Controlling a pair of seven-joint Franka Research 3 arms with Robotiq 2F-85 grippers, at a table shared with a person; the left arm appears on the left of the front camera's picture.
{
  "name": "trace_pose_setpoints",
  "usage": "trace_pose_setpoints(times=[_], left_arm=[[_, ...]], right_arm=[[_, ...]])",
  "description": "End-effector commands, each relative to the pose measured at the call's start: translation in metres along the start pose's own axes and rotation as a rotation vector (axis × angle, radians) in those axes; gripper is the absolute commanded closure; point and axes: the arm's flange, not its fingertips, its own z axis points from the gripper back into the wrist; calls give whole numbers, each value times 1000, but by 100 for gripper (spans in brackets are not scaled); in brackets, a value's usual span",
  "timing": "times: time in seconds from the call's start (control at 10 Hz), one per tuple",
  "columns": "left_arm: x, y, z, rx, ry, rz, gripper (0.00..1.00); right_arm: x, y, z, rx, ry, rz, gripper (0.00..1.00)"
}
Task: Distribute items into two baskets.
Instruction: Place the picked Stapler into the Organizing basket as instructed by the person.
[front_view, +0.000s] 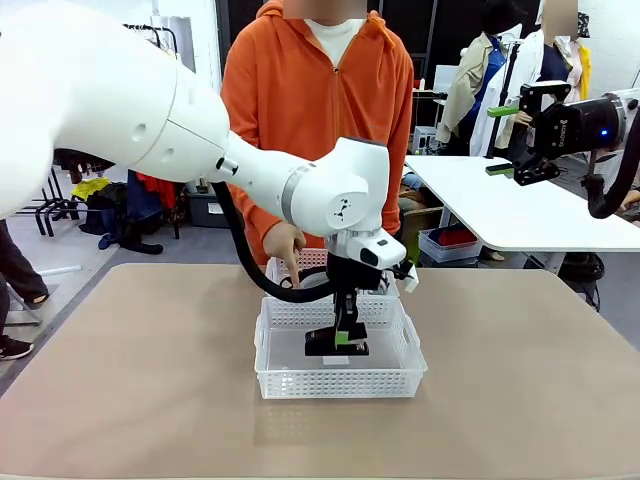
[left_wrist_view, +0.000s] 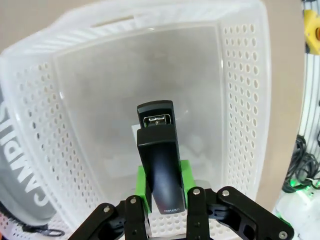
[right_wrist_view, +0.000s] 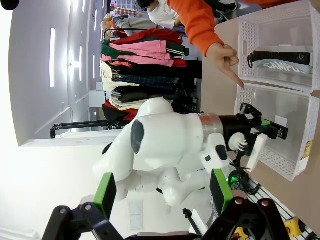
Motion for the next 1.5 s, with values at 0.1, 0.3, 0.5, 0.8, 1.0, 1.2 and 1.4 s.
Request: trace_pose_setpoints(times=[0.1, 0.3, 0.5, 0.8, 1.0, 1.2, 1.4], left_arm=[[-1, -2, -21, -12, 26, 23, 100], [-3, -2, -26, -22, 19, 24, 100], [-3, -2, -27, -34, 5, 33, 100], [-6, -1, -27, -42, -6, 40, 56], [-8, 0, -23, -42, -21, 46, 18], [-11, 3, -22, -54, 2, 68, 0], [-14, 2, -17, -56, -7, 70, 0]], right_arm=[[-1, 2, 1, -1, -1, 6, 0], [-1, 2, 1, -1, -1, 6, 0], [-1, 2, 1, -1, -1, 6, 0], [-1, 2, 1, -1, -1, 6, 0], [-1, 2, 1, -1, -1, 6, 0], [-1, 2, 1, -1, -1, 6, 0], [-1, 2, 1, -1, -1, 6, 0]])
